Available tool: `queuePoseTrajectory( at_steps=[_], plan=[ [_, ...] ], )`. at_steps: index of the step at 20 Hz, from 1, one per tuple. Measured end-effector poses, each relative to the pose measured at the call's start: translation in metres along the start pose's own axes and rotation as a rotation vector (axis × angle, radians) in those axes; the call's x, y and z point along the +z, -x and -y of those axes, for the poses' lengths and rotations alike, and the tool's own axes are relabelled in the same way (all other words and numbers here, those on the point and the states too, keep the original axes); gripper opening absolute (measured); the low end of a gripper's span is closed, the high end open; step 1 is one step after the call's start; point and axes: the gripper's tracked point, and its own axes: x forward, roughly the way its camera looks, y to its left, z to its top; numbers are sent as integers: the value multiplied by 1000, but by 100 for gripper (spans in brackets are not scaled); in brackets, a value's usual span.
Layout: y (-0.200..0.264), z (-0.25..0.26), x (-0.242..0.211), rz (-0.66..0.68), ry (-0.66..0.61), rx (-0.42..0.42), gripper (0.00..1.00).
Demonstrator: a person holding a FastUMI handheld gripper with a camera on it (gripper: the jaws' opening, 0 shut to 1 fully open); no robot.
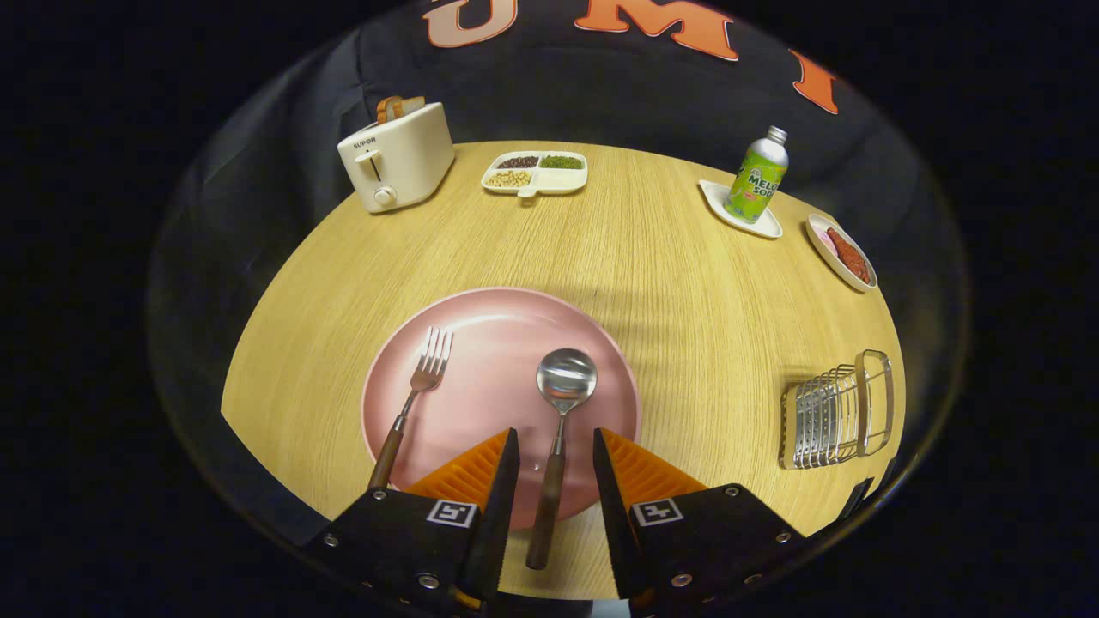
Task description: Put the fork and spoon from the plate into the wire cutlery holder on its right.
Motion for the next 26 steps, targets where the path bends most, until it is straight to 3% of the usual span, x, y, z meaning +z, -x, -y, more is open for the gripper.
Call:
queuePoseTrajectory(
  at_steps=[5, 12, 15, 21, 26],
  plan=[
    [-18, -3, -5, -89, 6, 3, 33],
    [-22, 0, -21, -211, 41, -17, 18],
    [-22, -5, -19, -229, 33, 23, 9],
    [1, -1, 7, -122, 18, 64, 5],
    [45, 33, 39, 4, -9, 50, 5]
  ],
)
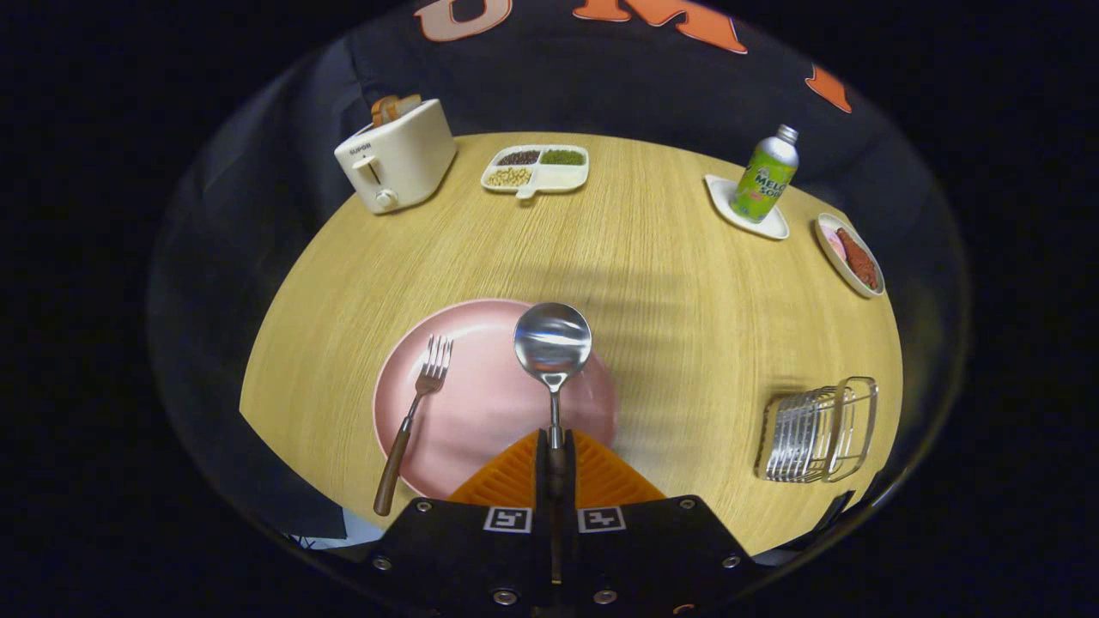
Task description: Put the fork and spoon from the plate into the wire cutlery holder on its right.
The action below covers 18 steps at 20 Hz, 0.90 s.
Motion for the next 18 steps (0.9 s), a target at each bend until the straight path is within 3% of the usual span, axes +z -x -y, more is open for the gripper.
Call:
queuePoseTrajectory(
  at_steps=[7, 10, 18],
  plan=[
    [70, 100, 23, 127, -85, -129, 5],
    [84, 149, 12, 104, -92, -196, 5],
    [90, 204, -21, -48, -48, -230, 5]
  ],
)
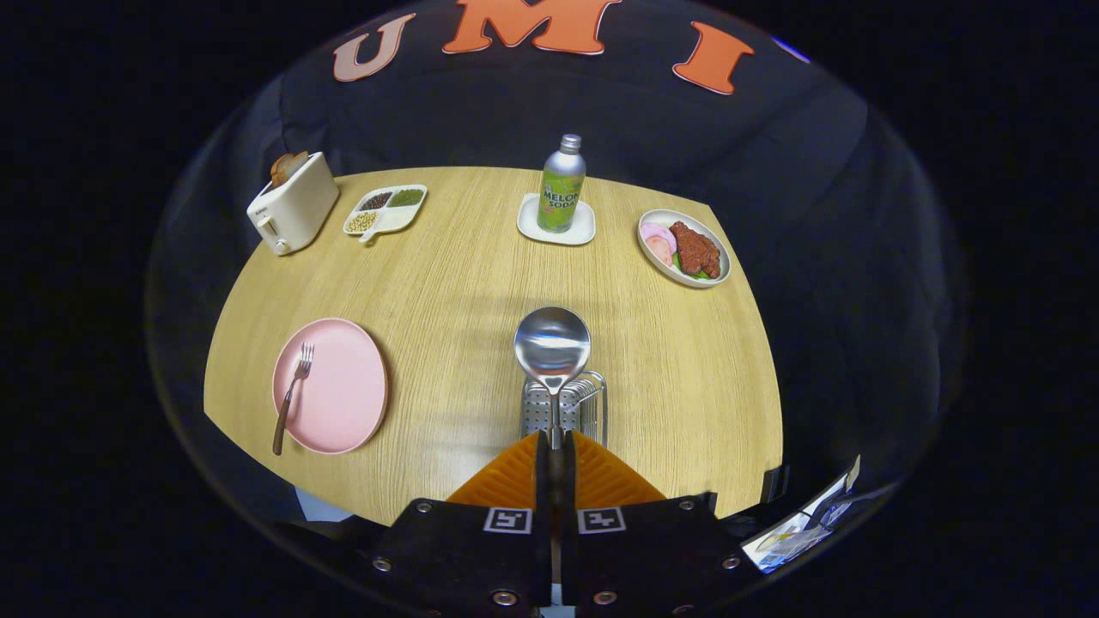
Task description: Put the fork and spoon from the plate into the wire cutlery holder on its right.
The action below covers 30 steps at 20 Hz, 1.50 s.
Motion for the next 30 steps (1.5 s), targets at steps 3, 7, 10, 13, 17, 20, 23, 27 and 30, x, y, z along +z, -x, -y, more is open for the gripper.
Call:
queuePoseTrajectory(
  at_steps=[3, 7, 10, 13, 17, 20, 23, 27, 30],
  plan=[
    [-7, 7, -12, -60, 54, -8, 5],
    [-17, 6, -26, -155, 87, 31, 5],
    [-23, 11, -32, -214, 121, 38, 5],
    [-32, 15, -38, -269, 143, 57, 5],
    [-43, 11, -41, -314, 150, 92, 6],
    [-53, 11, -37, -317, 145, 91, 7],
    [-56, 9, -29, -300, 112, 112, 7],
    [-59, 9, -17, -243, 64, 122, 9],
    [-55, 3, 6, -140, -35, 143, 10]
  ],
)
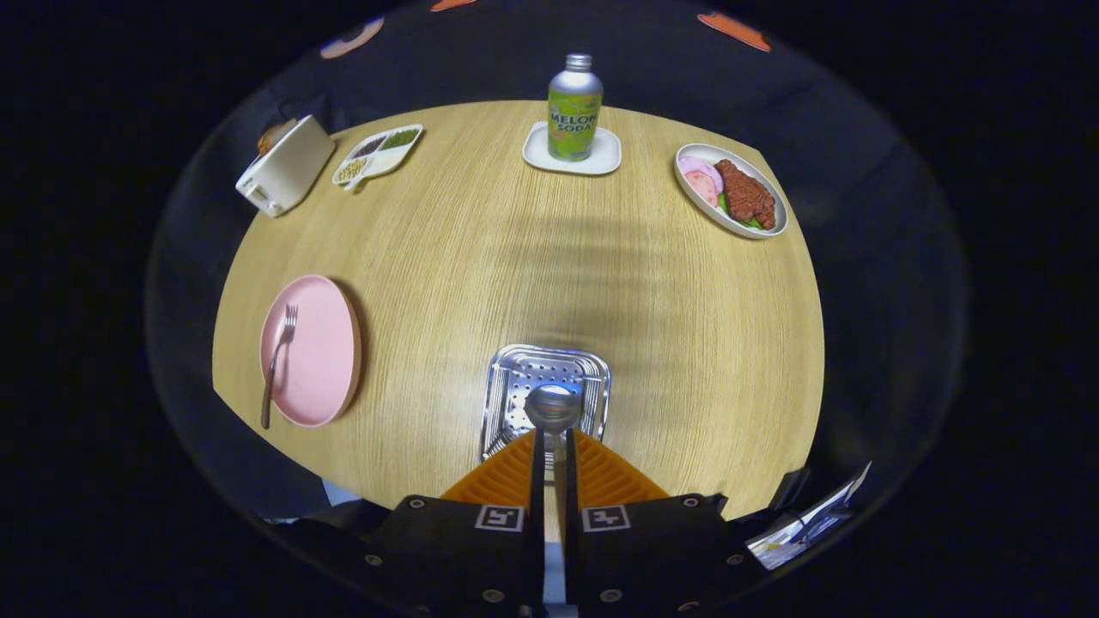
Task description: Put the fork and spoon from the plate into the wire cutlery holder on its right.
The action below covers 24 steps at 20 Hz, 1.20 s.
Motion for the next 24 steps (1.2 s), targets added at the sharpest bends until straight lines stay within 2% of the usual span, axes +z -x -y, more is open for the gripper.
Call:
queuePoseTrajectory(
  at_steps=[8, 11, 14, 15, 17, 19, 24],
  plan=[
    [59, -15, 67, 453, -50, -24, 14],
    [84, -36, 83, 593, -47, 11, 30],
    [105, -56, 98, 709, -47, 21, 51],
    [114, -63, 105, 749, -55, 25, 61],
    [136, -80, 119, 852, -75, 30, 72],
    [155, -91, 128, 925, -73, 5, 80],
    [181, -139, 140, 1046, -65, -15, 86]
  ],
)
